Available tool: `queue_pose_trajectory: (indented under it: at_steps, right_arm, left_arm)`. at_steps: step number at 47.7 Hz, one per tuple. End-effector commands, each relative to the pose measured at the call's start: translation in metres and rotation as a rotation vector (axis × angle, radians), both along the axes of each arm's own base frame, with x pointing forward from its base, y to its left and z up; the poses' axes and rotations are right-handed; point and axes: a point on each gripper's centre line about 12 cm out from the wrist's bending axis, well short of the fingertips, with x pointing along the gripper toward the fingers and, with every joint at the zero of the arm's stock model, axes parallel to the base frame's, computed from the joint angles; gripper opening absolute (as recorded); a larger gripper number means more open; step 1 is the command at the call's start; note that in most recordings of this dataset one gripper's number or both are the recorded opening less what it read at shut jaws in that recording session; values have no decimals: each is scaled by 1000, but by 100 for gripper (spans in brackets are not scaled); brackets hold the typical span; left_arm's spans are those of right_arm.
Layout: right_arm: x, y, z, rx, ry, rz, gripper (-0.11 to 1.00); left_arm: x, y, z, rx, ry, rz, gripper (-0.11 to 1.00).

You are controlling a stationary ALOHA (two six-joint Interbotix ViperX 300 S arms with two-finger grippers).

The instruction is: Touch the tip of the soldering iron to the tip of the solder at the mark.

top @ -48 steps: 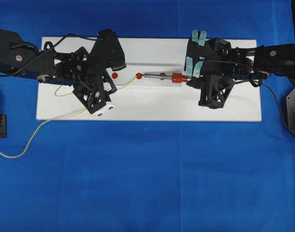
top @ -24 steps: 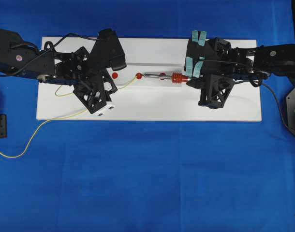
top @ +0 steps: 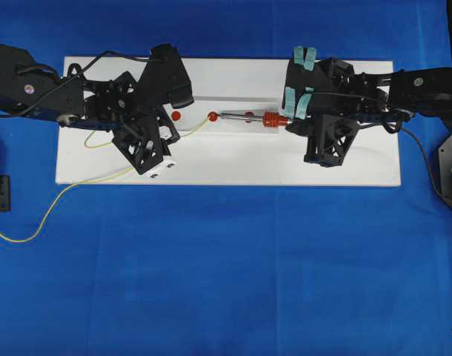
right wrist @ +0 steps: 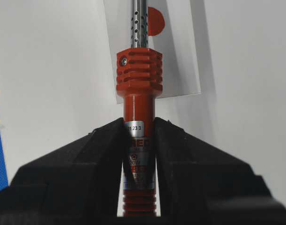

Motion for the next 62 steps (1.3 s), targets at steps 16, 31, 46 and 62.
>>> queue_pose_trajectory:
  at_steps: [16, 31, 46, 62]
  right_arm:
    - [4, 0, 7, -2, -26, -2, 7]
    - [4, 0, 7, -4, -26, 0, 6]
    - [4, 0, 7, -4, -26, 0, 6]
    - [4, 0, 7, -4, -24, 0, 6]
  left_arm:
    - [6, 0, 10, 4, -33, -2, 2]
    - [5, 0, 10, 4, -32, -2, 2]
    - [5, 0, 10, 5, -32, -3, 2]
    - [-15, -2, 41, 21, -119, -8, 2]
